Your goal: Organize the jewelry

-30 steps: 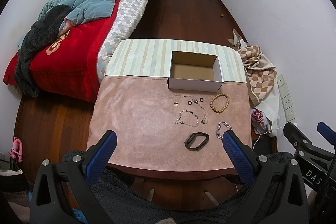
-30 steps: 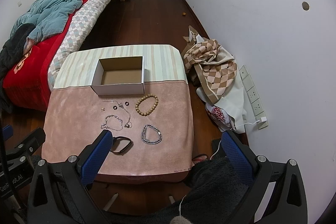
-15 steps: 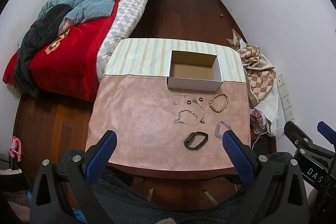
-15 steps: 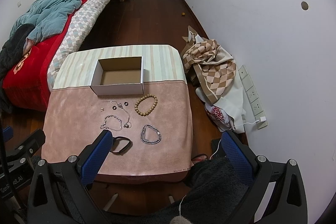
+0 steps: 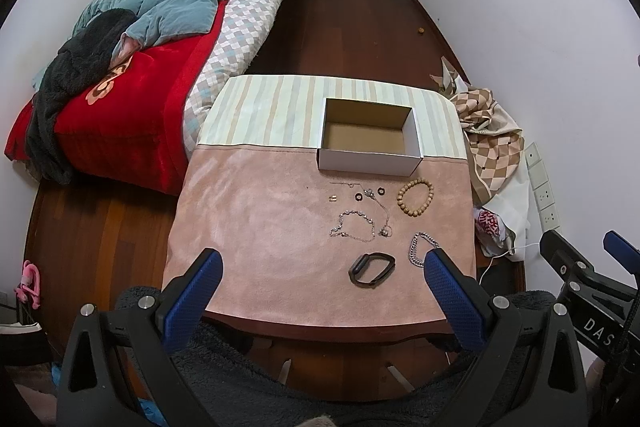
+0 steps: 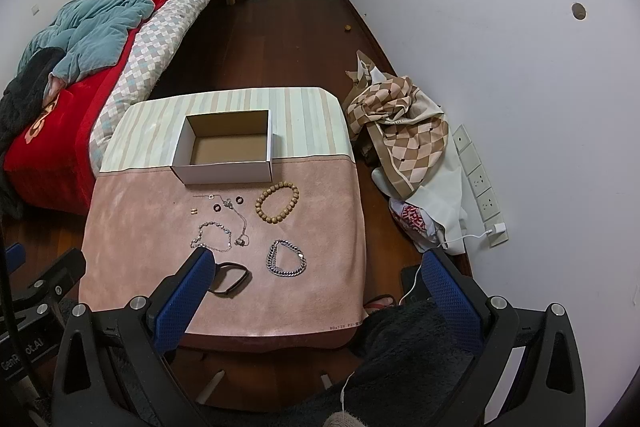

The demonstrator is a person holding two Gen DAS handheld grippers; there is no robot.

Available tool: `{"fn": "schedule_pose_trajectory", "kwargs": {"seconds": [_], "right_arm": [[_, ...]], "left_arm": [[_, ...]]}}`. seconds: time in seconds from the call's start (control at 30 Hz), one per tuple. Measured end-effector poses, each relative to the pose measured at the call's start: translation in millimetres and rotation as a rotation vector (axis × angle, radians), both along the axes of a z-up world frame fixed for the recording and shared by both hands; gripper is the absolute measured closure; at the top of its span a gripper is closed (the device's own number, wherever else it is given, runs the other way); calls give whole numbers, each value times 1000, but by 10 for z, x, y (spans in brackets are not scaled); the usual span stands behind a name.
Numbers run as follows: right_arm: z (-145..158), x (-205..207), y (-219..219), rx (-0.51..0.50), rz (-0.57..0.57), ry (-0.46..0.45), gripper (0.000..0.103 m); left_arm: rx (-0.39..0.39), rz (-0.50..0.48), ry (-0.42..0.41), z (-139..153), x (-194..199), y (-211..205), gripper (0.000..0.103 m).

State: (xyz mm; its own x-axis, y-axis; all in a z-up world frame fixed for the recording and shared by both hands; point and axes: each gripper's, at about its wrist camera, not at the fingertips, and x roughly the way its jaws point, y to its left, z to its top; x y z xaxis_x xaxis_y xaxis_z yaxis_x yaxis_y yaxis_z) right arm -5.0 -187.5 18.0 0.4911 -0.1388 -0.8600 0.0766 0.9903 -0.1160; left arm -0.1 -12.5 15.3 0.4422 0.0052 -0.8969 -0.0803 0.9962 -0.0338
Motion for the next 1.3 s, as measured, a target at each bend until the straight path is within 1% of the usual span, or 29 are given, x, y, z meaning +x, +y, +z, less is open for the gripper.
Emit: {"fn": "schedule_pose_trajectory", "kwargs": {"seconds": [0.37, 0.47, 0.57, 0.67, 0.77, 0.87, 0.93, 1.07, 1.17, 1.3], "right_arm": [[-7, 4, -13, 8, -3, -5, 0], [-85, 41, -57, 28, 2, -9, 0], [-217, 124, -141, 37, -10, -5, 0], [-462, 269, -254, 28, -35, 15, 0], [-781, 405, -347, 5, -54, 55, 0], [-1129, 541, -438, -14, -58, 118, 0], [-1416, 622, -471, -30, -51, 169, 0], [-1920, 742, -533, -34, -39, 251, 0], [-2215, 771, -556, -37, -36, 295, 0], [-2446, 790, -604, -21, -34, 323, 0]], "left_arm": [[6, -5, -5, 0, 10, -9, 0], [60, -6, -26, -75, 128, -40, 0], [100, 3, -22, -271, 315, -33, 0], [138, -2, 17, -589, 495, -29, 0], [138, -25, 82, -966, 625, -38, 0], [148, -55, 145, -1329, 687, -111, 0], [157, -74, 184, -1554, 704, -178, 0], [139, -102, 256, -1959, 729, -281, 0], [127, -117, 290, -2134, 731, -337, 0], [119, -137, 306, -2288, 746, -432, 0]]}}
